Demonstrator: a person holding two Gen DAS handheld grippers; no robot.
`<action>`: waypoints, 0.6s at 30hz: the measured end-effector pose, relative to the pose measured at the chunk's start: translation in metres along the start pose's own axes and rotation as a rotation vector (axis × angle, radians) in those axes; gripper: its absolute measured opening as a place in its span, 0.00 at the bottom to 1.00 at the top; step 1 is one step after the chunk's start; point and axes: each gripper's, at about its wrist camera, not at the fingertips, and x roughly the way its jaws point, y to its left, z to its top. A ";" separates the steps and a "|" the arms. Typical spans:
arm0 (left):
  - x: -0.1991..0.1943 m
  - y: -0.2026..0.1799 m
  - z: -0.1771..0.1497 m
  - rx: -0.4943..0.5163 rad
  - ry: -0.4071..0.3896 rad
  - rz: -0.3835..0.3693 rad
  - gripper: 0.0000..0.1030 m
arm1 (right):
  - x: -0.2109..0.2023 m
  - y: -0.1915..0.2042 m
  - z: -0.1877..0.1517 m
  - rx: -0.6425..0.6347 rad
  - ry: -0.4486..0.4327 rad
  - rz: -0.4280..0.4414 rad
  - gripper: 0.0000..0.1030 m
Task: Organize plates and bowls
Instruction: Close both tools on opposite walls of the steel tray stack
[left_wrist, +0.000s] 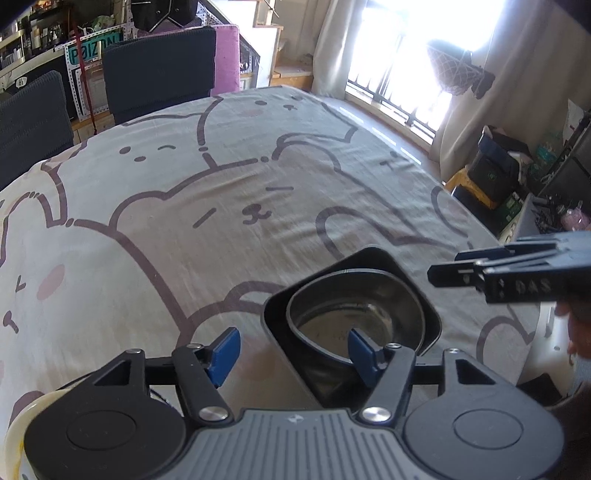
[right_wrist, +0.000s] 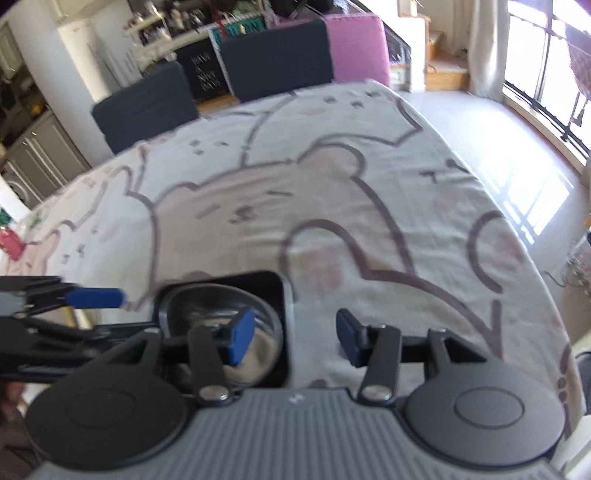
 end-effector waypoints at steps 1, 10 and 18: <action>0.000 0.000 -0.002 0.004 0.006 0.006 0.59 | 0.004 -0.003 0.001 -0.001 0.017 -0.019 0.53; 0.012 -0.004 -0.010 0.043 0.067 0.022 0.47 | 0.019 -0.007 0.008 -0.015 0.016 -0.016 0.49; 0.024 -0.007 -0.013 0.064 0.098 0.045 0.47 | 0.035 0.002 0.017 -0.058 0.018 -0.051 0.49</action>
